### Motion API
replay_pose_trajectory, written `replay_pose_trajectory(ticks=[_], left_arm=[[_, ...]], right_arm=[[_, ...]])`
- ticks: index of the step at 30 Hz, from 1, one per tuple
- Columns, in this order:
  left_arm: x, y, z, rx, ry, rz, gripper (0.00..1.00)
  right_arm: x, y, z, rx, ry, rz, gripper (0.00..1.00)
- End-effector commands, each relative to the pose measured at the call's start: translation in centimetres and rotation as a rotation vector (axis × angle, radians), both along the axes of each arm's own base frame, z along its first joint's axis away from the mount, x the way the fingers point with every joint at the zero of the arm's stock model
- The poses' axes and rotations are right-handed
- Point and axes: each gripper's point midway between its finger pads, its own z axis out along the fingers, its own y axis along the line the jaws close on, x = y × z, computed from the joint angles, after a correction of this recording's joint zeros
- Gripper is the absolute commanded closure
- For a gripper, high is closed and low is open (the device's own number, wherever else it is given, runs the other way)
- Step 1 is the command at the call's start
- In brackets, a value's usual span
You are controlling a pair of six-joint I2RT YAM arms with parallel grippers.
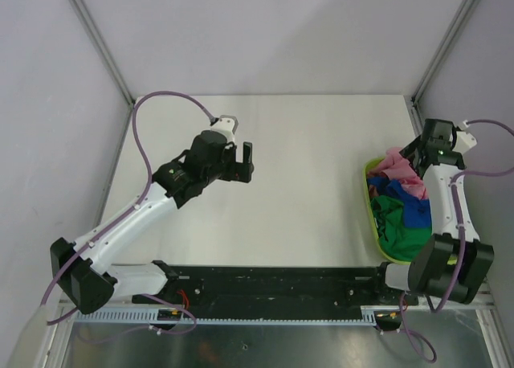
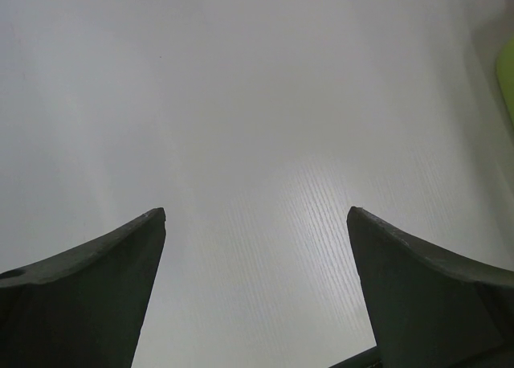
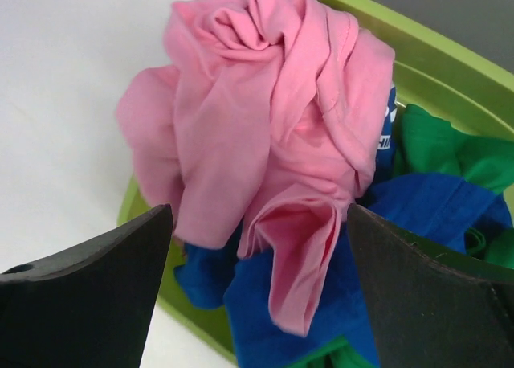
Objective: Fold and stack the t-shirts
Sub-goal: Grab crumpled tshirt from bin with the right arm
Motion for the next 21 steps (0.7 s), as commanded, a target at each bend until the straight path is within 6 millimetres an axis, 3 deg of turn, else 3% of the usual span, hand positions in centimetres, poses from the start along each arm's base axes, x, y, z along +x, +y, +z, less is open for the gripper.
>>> replay_pose_trajectory(ticks=[1,8,13,15,20,21], left_arm=[[-0.2,0.2,0.9,-0.021,-0.028,-0.005,0.00],[0.0,0.4,0.8,-0.019,-0.027,-0.004,0.01],[0.2,0.5,0.7,-0.019,-0.023,-0.001,0.00],[0.3,0.6,0.6,-0.020,-0.018,0.002,0.01],[0.4,0.6,0.5,-0.024,-0.013,0.007,0.01],[0.5,0.6,0.5,-0.024,-0.012,0.008,0.01]], right_arm=[[2.4,-1.2,-2.8,0.053,-0.051,-0.008,0.06],[3.3,-2.2,-7.5,0.066,-0.021,-0.034,0.06],[3.3,-2.9,-8.0,0.036,-0.026,-0.052,0.14],[3.2,-3.2,-7.6,0.024,-0.031,-0.051,0.28],[2.7,-3.4,-6.0,0.007,-0.049,-0.051,0.89],[2.6,-3.5,-5.5,0.001,-0.051,-0.051,0.94]])
